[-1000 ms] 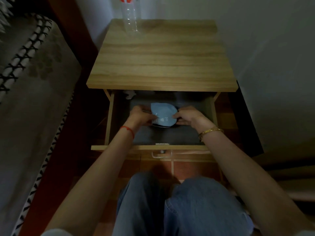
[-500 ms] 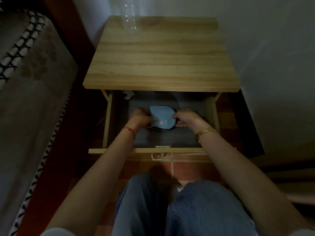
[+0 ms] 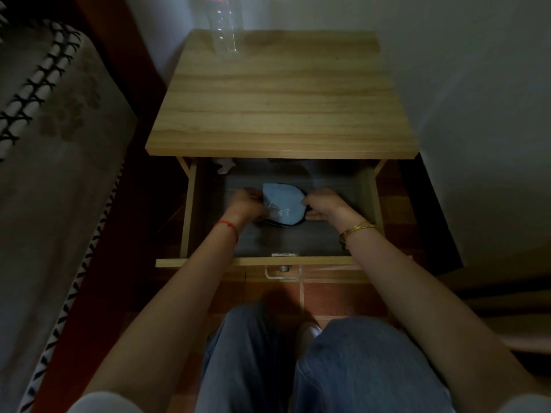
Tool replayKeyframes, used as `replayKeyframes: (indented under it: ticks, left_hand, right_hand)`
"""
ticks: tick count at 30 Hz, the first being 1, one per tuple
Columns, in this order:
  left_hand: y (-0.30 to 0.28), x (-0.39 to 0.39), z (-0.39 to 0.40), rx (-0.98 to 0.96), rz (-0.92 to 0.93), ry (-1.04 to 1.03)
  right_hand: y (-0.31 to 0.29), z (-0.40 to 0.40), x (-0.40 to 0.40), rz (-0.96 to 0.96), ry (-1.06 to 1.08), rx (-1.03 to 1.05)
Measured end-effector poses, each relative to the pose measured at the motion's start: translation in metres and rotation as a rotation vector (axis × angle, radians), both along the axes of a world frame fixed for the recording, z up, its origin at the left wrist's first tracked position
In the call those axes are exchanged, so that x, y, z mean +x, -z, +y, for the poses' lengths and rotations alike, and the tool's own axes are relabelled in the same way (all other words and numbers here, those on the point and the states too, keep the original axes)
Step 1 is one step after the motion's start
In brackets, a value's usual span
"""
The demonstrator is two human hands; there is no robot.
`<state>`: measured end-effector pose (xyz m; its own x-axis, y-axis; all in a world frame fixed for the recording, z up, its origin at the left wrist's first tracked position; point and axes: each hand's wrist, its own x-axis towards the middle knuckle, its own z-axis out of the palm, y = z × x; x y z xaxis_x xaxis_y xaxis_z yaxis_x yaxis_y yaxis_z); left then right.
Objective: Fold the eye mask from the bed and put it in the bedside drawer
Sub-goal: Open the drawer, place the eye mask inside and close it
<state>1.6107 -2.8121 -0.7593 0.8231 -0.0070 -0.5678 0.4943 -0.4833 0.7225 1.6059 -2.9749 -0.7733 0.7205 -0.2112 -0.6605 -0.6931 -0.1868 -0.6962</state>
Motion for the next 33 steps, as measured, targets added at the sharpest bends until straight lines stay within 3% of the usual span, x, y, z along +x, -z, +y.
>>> replayKeyframes:
  ticks: [9, 15, 19, 26, 33]
  left_hand:
    - [0.004, 0.000, 0.002, 0.048, -0.023, 0.059]
    - [0.002, -0.003, 0.010, 0.073, -0.088, 0.017]
    - [-0.013, -0.015, 0.024, 0.207, -0.223, 0.058]
    - [-0.061, -0.085, 0.040, 0.220, -0.589, 0.102]
    - [-0.075, -0.159, 0.043, 0.087, -0.582, 0.284]
  right_hand:
    - [0.002, -0.002, 0.001, -0.001, -0.017, -0.037]
    - [-0.002, -0.007, -0.003, -0.066, -0.114, -0.199]
    - [-0.017, -0.013, -0.012, -0.139, -0.166, -0.293]
    - [-0.053, -0.015, -0.064, -0.418, -0.158, -0.404]
    - [-0.084, -0.004, -0.127, -0.624, -0.135, -0.204]
